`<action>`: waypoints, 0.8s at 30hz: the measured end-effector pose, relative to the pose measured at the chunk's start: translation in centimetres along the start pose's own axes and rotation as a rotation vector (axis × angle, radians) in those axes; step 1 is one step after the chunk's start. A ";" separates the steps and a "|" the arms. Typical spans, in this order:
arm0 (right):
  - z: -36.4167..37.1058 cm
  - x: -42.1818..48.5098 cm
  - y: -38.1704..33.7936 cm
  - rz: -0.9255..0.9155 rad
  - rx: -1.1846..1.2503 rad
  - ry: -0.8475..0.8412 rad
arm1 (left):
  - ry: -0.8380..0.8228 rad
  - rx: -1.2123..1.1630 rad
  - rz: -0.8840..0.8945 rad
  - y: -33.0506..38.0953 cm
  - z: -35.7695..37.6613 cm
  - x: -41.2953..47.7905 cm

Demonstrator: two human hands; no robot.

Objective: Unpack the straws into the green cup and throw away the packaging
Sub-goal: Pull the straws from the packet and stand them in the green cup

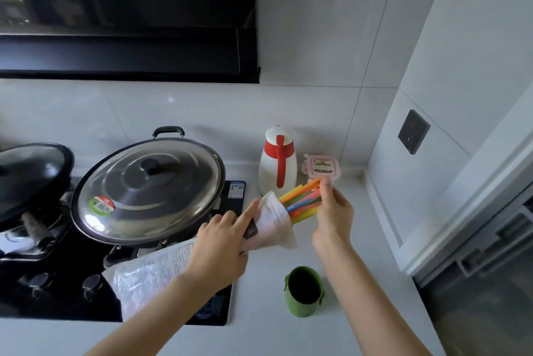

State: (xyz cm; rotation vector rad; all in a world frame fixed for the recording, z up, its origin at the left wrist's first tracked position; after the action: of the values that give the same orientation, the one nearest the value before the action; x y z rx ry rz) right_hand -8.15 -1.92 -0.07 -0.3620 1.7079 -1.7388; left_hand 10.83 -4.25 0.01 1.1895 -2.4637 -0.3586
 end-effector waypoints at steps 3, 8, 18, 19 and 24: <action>-1.0 1.5 -1.1 -0.021 0.034 0.044 | -0.010 0.013 0.010 -0.7 -0.2 -0.5; -0.2 2.4 -1.0 0.083 0.104 -0.207 | 0.002 -0.005 0.015 -1.0 -0.4 -1.0; 0.0 1.6 -2.2 -0.052 0.074 -0.239 | 0.020 -0.103 0.002 -2.1 -0.2 -2.7; 0.1 1.7 -2.4 -0.039 0.159 -0.267 | 0.022 -0.101 0.001 -2.2 -0.2 -2.8; 0.5 1.2 -2.9 0.070 0.458 -0.315 | 0.050 -0.113 0.000 -2.2 -0.2 -3.2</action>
State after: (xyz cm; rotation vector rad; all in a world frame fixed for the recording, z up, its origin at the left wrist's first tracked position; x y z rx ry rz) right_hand -9.50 -3.25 2.43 -0.3401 1.0533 -1.8443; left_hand 14.25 -3.01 -1.39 1.1376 -2.3675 -0.4559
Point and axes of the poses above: each hand's wrist, its own x-axis towards the middle knuckle, its own z-axis out of the palm, y = z × x, the point moved 5 cm from there along x, towards the middle knuckle, and after that the axes turned 12 degrees about -x, right-handed, at the moved point
